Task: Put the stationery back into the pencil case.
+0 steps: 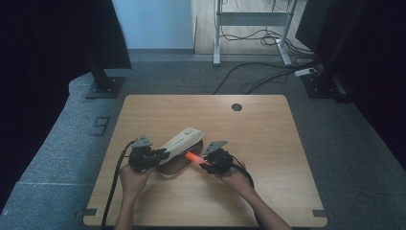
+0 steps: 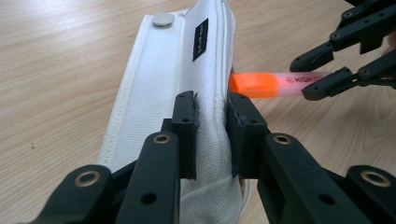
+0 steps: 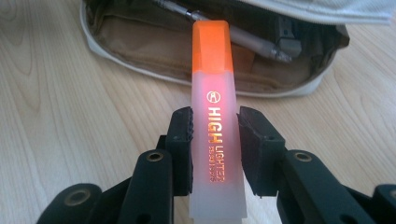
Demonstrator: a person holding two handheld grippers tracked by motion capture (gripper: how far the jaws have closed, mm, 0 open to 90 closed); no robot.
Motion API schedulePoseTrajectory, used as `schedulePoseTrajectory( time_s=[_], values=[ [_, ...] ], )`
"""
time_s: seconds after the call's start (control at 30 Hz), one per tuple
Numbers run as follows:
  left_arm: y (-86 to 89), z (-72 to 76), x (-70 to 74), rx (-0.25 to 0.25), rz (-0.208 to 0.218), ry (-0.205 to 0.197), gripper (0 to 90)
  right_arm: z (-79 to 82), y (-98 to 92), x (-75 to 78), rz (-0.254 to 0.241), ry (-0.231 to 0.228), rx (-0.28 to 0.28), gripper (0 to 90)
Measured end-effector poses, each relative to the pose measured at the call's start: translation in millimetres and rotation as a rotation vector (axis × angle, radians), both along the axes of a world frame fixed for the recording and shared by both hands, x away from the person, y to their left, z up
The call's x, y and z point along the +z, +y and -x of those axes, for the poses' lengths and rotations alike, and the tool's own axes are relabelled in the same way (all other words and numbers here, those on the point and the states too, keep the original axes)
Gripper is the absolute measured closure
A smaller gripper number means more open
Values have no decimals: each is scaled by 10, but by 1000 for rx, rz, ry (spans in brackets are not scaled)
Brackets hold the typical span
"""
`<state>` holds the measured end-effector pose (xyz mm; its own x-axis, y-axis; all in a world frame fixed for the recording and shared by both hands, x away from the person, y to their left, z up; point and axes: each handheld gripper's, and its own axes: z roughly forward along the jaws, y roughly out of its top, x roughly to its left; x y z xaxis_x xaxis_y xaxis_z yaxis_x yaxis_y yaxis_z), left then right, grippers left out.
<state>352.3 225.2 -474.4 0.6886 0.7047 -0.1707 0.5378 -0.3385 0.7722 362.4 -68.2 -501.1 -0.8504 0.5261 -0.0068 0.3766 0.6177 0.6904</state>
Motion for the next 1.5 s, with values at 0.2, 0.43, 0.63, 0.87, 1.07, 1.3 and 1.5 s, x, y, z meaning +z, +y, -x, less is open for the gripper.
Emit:
schedulePoseTrajectory(
  time_s=[0.2,0.43,0.63,0.87,1.07,1.3,1.5],
  values=[
    [8,7,11,-1,13,-3,748,-88,120,13,20,6,3,650],
    [3,6,7,-6,12,1,747,-195,249,-10,38,15,12,650],
    [-3,7,5,-10,15,2,747,-275,378,-36,46,17,13,650],
    [-14,8,2,-15,22,4,747,-354,496,-48,47,13,20,649],
    [-19,5,-3,-23,26,9,747,-419,602,-69,37,12,14,649],
    [-20,4,-5,-24,26,10,747,-474,680,-92,33,11,18,649],
    [-16,2,-7,-24,26,11,747,-495,670,-123,25,16,19,589]
  ],
)
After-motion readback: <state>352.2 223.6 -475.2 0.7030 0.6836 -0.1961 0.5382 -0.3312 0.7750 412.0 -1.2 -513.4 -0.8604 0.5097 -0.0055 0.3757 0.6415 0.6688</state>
